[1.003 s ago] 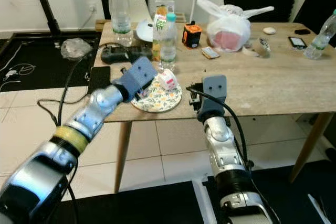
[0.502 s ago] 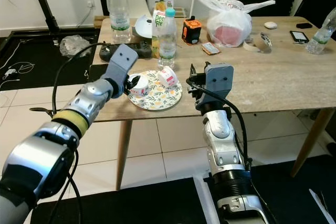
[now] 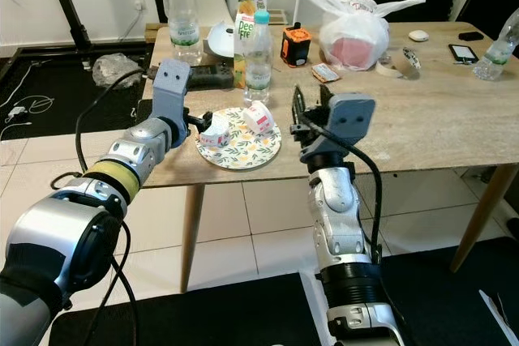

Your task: Restocking fridge

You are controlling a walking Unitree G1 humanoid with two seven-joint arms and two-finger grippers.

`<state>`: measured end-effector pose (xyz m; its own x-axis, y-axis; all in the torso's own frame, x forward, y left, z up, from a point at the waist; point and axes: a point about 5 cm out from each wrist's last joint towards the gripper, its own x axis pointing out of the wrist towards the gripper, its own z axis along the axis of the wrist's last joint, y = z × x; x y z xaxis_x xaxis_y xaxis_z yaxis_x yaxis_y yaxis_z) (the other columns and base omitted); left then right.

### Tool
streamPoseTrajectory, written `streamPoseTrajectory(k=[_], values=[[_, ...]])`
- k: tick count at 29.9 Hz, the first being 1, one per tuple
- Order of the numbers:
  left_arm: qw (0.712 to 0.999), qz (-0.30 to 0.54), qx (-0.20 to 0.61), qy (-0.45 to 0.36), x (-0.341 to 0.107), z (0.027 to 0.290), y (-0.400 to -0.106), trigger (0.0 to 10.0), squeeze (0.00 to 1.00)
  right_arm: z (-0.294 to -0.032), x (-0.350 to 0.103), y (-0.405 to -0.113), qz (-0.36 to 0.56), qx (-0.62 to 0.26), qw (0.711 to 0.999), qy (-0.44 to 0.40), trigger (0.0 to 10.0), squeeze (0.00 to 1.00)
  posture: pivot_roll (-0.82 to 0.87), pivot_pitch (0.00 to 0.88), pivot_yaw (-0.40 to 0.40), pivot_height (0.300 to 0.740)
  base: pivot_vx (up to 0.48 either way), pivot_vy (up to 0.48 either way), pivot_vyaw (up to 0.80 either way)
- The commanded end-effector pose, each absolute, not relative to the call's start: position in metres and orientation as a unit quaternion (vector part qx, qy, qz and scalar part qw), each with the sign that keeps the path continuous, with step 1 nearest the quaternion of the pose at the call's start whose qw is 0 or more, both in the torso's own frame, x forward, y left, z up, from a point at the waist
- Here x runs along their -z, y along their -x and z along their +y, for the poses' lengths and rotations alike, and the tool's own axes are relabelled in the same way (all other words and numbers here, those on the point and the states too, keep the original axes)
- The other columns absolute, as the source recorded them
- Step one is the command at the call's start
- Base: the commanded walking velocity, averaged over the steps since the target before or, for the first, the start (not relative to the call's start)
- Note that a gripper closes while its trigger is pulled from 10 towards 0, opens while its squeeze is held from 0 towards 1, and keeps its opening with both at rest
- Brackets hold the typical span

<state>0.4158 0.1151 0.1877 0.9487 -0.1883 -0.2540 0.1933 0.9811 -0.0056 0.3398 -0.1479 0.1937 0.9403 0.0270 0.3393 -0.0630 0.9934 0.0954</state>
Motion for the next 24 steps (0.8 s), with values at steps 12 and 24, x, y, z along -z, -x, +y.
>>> streamPoseTrajectory(k=[12,24], values=[[0.981,0.167,0.091,0.044,-0.181,0.105,-0.413,10.0,0.0,-0.158,-0.201,-0.327,-0.182,0.003,0.981,-0.066,10.0,0.0,-0.1,0.102,0.056,0.74,0.0,0.0,0.0],[0.978,0.171,0.083,0.083,-0.18,0.109,-0.413,9.7,0.0,-0.166,-0.194,-0.318,-0.162,0.016,0.985,-0.062,10.0,0.0,-0.11,0.162,0.042,0.74,0.0,0.0,0.0]])
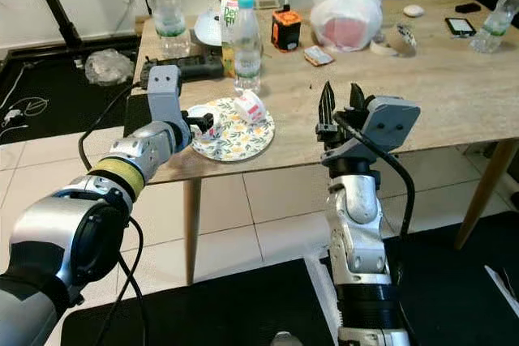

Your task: Restocking fridge

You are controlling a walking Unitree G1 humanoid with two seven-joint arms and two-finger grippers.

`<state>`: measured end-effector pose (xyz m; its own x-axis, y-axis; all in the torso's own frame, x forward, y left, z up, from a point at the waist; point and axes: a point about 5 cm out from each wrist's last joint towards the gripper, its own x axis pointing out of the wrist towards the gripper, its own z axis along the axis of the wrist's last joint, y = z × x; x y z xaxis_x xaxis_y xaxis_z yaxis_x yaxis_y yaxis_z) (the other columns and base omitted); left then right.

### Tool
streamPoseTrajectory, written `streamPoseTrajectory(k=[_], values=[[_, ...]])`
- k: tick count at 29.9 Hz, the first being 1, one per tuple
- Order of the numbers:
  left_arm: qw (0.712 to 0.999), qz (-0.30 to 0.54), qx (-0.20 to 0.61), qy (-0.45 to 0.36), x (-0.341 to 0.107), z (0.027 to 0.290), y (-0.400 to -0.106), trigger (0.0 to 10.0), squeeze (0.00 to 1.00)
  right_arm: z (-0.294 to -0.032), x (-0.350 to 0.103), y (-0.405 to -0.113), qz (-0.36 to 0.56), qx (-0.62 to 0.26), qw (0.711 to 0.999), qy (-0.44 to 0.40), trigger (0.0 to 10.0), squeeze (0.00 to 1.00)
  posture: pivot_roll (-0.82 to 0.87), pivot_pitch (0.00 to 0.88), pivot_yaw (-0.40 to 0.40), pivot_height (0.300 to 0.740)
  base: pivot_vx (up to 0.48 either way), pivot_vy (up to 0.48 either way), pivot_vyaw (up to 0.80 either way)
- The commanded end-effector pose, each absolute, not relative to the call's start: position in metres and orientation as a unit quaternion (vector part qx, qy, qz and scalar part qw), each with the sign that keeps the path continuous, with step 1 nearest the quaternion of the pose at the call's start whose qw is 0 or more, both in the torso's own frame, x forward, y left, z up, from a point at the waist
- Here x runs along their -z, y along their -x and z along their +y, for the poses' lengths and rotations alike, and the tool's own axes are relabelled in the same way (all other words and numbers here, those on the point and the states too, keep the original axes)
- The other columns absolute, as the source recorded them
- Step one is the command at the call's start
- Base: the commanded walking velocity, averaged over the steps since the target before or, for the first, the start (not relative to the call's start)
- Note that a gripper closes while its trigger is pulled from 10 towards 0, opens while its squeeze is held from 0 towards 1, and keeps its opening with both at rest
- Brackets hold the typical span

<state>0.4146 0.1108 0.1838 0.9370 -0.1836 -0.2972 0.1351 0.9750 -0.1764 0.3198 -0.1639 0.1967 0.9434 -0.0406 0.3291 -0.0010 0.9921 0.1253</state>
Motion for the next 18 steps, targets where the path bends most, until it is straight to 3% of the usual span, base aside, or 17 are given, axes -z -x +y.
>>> streamPoseTrajectory(k=[1,2,3,4,5,6,8,10,11,18], values=[[0.978,0.171,0.08,0.088,-0.179,0.111,-0.413,9.1,0.0,-0.166,-0.195,-0.317,-0.161,0.017,0.985,-0.063,10.0,0.0,-0.12,0.171,0.041,0.74,0.0,0.0,0.0],[0.978,0.171,0.076,0.094,-0.179,0.113,-0.413,8.5,0.0,-0.166,-0.196,-0.316,-0.161,0.018,0.985,-0.063,10.0,0.0,-0.12,0.176,0.04,0.74,0.0,0.0,0.0],[0.977,0.172,0.07,0.105,-0.179,0.115,-0.413,6.8,0.0,-0.166,-0.195,-0.315,-0.158,0.018,0.985,-0.065,10.0,0.0,-0.12,0.18,0.04,0.74,0.0,0.0,0.0],[0.977,0.172,0.07,0.105,-0.179,0.115,-0.413,6.8,0.0,-0.166,-0.195,-0.315,-0.158,0.018,0.985,-0.065,10.0,0.0,-0.12,0.18,0.04,0.74,0.0,0.0,0.0],[0.975,0.172,0.063,0.125,-0.178,0.119,-0.413,4.9,0.0,-0.165,-0.192,-0.312,-0.151,0.017,0.986,-0.067,10.0,0.0,-0.12,0.182,0.04,0.74,0.0,0.0,0.0],[0.974,0.171,0.061,0.134,-0.178,0.12,-0.413,4.9,0.0,-0.164,-0.19,-0.31,-0.147,0.017,0.987,-0.067,10.0,0.0,-0.12,0.182,0.04,0.74,0.0,0.0,0.0],[0.973,0.17,0.058,0.143,-0.179,0.121,-0.414,3.5,0.0,-0.164,-0.187,-0.308,-0.141,0.018,0.988,-0.067,10.0,0.0,-0.12,0.182,0.04,0.74,0.0,0.0,0.0],[0.973,0.17,0.057,0.145,-0.179,0.122,-0.414,3.5,0.0,-0.164,-0.186,-0.307,-0.139,0.018,0.988,-0.068,10.0,0.0,-0.12,0.182,0.04,0.74,0.0,0.0,0.0],[0.972,0.166,0.056,0.157,-0.18,0.124,-0.414,0.0,0.0,-0.165,-0.185,-0.305,-0.136,0.019,0.988,-0.068,10.0,0.0,-0.13,0.174,0.039,0.74,0.0,0.0,0.0],[0.97,0.157,0.055,0.177,-0.185,0.127,-0.416,0.0,0.0,-0.165,-0.185,-0.307,-0.133,0.019,0.989,-0.068,10.0,0.0,-0.12,0.148,0.034,0.74,0.0,0.0,0.0]])
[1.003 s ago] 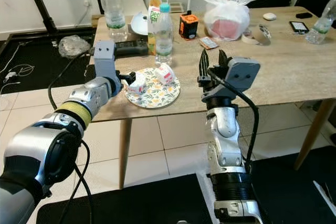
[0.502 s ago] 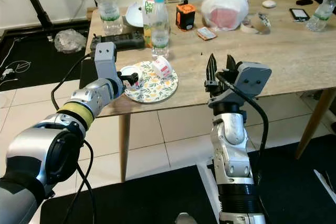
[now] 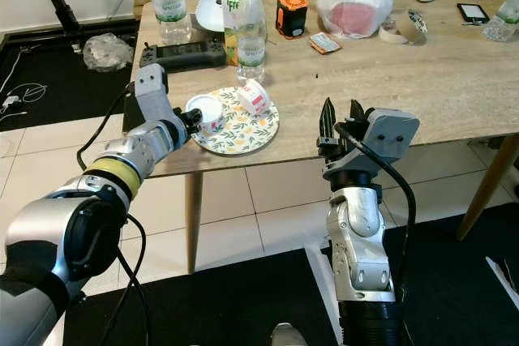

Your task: Restocking fridge

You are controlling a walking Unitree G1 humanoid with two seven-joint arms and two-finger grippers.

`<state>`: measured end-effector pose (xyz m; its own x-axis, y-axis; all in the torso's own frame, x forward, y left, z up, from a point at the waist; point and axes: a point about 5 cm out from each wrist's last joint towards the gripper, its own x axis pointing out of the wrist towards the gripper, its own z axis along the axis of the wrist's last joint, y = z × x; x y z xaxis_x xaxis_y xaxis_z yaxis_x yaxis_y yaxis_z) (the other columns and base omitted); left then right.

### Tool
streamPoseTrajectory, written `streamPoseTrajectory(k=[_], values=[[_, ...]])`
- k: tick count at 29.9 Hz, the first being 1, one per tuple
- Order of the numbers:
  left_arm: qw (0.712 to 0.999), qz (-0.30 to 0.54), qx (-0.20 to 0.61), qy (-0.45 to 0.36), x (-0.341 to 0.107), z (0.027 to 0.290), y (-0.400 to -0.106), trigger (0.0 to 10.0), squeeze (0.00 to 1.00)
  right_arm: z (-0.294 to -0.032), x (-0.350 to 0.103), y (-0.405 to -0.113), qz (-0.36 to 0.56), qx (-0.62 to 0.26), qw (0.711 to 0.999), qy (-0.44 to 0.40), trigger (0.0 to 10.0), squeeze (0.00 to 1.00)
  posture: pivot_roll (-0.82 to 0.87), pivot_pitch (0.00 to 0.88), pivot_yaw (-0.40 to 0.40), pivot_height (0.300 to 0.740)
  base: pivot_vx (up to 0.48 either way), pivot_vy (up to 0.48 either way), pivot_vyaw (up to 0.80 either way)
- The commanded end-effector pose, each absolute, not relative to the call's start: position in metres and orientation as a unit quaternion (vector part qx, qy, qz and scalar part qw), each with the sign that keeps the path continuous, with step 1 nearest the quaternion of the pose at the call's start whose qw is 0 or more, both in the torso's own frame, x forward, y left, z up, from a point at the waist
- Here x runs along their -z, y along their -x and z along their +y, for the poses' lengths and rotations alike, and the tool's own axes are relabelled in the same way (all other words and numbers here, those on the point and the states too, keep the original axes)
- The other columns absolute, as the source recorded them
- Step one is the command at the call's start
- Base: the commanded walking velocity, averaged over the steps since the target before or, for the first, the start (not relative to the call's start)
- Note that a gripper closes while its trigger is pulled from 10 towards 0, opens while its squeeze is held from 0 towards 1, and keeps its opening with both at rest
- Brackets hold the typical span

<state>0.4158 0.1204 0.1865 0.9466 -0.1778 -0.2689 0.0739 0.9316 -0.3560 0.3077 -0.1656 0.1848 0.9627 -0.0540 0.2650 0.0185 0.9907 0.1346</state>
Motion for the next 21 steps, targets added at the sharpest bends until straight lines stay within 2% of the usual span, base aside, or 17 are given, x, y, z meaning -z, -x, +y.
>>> streamPoseTrajectory(k=[1,8,9,15,21], values=[[0.97,0.155,0.053,0.179,-0.185,0.129,-0.416,0.0,0.0,-0.165,-0.186,-0.309,-0.133,0.016,0.989,-0.067,10.0,0.0,-0.12,0.14,0.032,0.74,0.0,0.0,0.0],[0.969,0.142,0.051,0.198,-0.19,0.134,-0.417,0.1,0.0,-0.164,-0.19,-0.312,-0.136,0.011,0.989,-0.063,10.0,0.0,-0.12,0.114,0.027,0.74,0.0,0.0,0.0],[0.968,0.128,0.054,0.209,-0.197,0.136,-0.419,10.0,0.0,-0.164,-0.192,-0.313,-0.138,0.01,0.989,-0.061,10.0,0.0,-0.11,0.105,0.025,0.74,0.0,0.0,0.0],[0.966,0.102,0.075,0.227,-0.213,0.138,-0.422,10.0,0.0,-0.163,-0.195,-0.317,-0.142,0.002,0.988,-0.058,10.0,0.0,-0.09,0.09,0.021,0.74,0.0,0.0,0.0],[0.961,0.112,0.098,0.234,-0.213,0.137,-0.421,10.0,0.0,-0.156,-0.195,-0.322,-0.138,-0.016,0.989,-0.045,10.0,0.0,-0.07,0.078,0.024,0.74,0.0,0.0,0.0]])
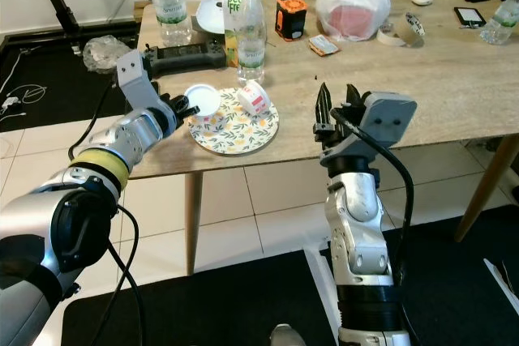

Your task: Restocking fridge

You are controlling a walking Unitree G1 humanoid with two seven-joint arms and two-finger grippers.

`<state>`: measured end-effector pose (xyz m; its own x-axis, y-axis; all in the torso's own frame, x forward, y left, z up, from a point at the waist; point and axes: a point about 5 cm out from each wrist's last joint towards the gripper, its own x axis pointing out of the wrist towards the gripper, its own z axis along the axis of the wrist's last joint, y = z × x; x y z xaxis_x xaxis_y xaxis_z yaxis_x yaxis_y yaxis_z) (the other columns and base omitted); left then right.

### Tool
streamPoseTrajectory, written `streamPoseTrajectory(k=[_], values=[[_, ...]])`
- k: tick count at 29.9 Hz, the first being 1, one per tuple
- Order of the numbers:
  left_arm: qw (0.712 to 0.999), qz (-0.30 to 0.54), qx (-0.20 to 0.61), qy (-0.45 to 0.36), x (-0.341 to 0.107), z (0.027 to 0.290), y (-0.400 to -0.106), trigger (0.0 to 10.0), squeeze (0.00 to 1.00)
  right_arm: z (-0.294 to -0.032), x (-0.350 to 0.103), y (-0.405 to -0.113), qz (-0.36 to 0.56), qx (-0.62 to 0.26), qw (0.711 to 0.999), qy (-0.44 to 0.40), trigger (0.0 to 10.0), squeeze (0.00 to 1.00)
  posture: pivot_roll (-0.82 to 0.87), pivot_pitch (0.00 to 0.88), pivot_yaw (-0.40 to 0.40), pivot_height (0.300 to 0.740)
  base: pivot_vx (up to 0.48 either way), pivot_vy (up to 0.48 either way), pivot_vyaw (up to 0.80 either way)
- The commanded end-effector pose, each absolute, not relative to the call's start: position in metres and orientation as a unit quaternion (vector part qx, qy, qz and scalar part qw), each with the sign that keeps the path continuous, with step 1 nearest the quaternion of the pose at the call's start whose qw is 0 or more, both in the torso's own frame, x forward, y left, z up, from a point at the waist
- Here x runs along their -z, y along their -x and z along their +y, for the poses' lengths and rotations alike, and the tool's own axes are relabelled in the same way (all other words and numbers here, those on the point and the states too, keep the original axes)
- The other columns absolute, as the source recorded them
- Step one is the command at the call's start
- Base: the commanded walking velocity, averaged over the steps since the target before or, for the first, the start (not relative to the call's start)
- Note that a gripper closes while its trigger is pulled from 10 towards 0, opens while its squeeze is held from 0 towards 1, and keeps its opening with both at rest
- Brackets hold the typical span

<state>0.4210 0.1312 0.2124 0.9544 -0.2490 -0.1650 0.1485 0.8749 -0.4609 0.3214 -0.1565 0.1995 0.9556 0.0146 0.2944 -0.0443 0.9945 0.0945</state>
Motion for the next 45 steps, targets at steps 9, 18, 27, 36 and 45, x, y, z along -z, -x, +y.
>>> streamPoseTrajectory(k=[9,18,27,36,45], values=[[0.94,0.114,0.131,0.294,-0.221,0.133,-0.42,10.0,0.0,-0.115,-0.19,-0.319,-0.094,-0.189,0.969,-0.132,10.0,0.0,-0.05,0.069,0.01,0.74,0.0,0.0,0.0],[0.926,0.089,0.206,0.302,-0.243,0.12,-0.416,10.0,0.0,-0.108,-0.178,-0.322,-0.057,-0.233,0.937,-0.255,10.0,0.58,-0.04,0.054,0.007,0.74,0.0,0.0,0.0],[0.914,0.105,0.263,0.29,-0.245,0.105,-0.402,10.0,0.0,-0.1,-0.188,-0.32,-0.046,-0.31,0.866,-0.39,10.0,1.0,-0.02,0.048,0.008,0.74,0.0,0.0,0.0],[0.889,0.075,0.339,0.298,-0.262,0.089,-0.377,10.0,0.0,-0.095,-0.19,-0.329,-0.014,-0.328,0.798,-0.506,10.0,0.0,0.0,0.039,-0.005,0.74,0.0,0.0,0.0],[0.878,0.051,0.368,0.303,-0.269,0.091,-0.362,10.0,0.0,-0.105,-0.192,-0.329,-0.019,-0.314,0.801,-0.51,10.0,0.0,0.0,0.042,-0.012,0.74,0.0,0.0,0.0]])
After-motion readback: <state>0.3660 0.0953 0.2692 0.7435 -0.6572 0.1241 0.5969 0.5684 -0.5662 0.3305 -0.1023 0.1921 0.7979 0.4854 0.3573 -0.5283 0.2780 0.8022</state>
